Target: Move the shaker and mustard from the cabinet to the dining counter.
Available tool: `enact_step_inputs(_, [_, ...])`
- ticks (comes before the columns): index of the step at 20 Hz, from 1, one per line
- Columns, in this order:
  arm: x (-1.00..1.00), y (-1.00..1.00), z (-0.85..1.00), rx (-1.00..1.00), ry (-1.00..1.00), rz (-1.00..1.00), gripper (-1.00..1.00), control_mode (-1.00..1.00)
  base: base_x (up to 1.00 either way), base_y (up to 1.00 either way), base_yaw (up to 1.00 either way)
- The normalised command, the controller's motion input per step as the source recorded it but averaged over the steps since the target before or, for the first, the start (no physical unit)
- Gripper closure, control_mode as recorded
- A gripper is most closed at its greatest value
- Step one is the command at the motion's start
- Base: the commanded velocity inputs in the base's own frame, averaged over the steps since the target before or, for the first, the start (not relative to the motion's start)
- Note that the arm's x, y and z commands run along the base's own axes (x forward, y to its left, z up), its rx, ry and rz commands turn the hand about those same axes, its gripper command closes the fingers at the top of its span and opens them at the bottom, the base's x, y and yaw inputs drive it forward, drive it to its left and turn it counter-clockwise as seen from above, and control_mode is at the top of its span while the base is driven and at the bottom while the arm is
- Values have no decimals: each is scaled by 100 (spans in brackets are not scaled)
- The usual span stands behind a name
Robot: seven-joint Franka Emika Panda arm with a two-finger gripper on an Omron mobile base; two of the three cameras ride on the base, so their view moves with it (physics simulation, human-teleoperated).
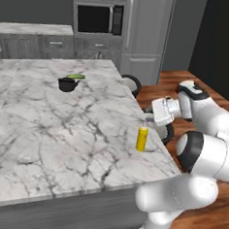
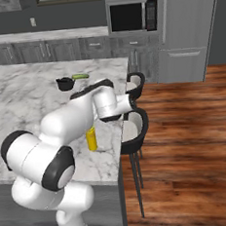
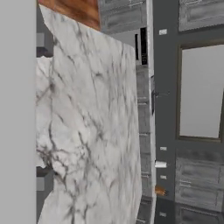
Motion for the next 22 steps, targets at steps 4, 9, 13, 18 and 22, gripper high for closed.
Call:
enact_step_inputs(4, [-21,56,69,-8,10,-24,-100,-100,0,0,0])
enact_step_inputs(9, [-39,47,49,-10,15,-35,-100,-100,0,0,0])
enact_step_inputs(13, [-9,36,4,-23,23,-45,-100,-100,0,0,0])
enact_step_inputs(18, [-5,3,16,-25,19,-46,-100,-100,0,0,0])
enact_step_inputs(22, [-2,0,29,-13,17,-36,-100,-100,0,0,0])
